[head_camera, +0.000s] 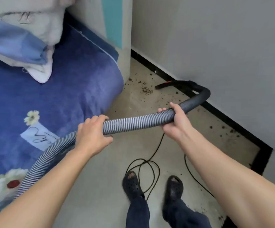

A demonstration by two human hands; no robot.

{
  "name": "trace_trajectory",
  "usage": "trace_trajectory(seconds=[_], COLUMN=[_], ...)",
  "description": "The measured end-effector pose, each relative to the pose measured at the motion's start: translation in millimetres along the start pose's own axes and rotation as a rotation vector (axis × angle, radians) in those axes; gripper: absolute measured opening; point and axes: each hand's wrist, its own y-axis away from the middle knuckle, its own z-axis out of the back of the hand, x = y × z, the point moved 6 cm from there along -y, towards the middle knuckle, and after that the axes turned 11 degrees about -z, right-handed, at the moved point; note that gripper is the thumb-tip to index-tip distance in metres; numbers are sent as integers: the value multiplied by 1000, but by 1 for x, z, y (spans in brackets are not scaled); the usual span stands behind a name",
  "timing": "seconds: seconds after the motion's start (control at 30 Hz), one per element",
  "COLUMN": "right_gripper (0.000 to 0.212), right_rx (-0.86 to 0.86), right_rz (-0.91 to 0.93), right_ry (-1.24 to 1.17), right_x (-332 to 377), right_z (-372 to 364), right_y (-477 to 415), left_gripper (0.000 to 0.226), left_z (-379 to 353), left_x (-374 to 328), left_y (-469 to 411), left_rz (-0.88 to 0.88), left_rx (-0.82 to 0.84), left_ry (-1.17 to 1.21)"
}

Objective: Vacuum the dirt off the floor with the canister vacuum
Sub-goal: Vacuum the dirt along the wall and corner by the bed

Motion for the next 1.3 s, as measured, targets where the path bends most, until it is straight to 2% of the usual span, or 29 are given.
trace_trajectory(seconds=[0.1,0.17,0.23,0.33,0.47,0.57,0.7,0.8,0.9,0.97,1.1,1.2,1.3], right_gripper=[26,24,32,55,74,66,56,45,43,36,26,23,21], right_rx=[26,11,10,-41,-92,-173,-211,-257,-339,-344,-236,-205,-127], right_rz=[-95,-126,-134,-87,-147,-152,-149,-57,13,2,-102,-158,-204], right_ry=[96,115,34,-117,14,101,87,151,275,339,348,367,430], right_x=[-18,-6,24,89,153,182,211,247,268,262,210,166,141], right_z=[7,13,17,29,25,21,25,27,30,29,26,36,33], right_y=[3,2,-4,-27,-56,-64,-74,-89,-104,-111,-106,-93,-83], left_gripper=[48,38,35,36,35,41,39,45,58,56,64,42,20], left_z=[-1,-6,-14,-38,-83,-101,-108,-118,-133,-139,-152,-150,-152], left_x=[-64,-89,-98,-92,-101,-105,-92,-73,-65,-78,-131,-140,-111], left_y=[-37,-47,-43,-28,-6,1,10,38,53,36,-32,-64,-38], left_rz=[-194,-212,-161,-34,96,149,93,98,137,166,161,180,244], left_rx=[42,36,22,67,209,194,131,132,181,207,190,207,290], left_ry=[-51,29,172,376,646,578,349,196,124,132,251,277,261])
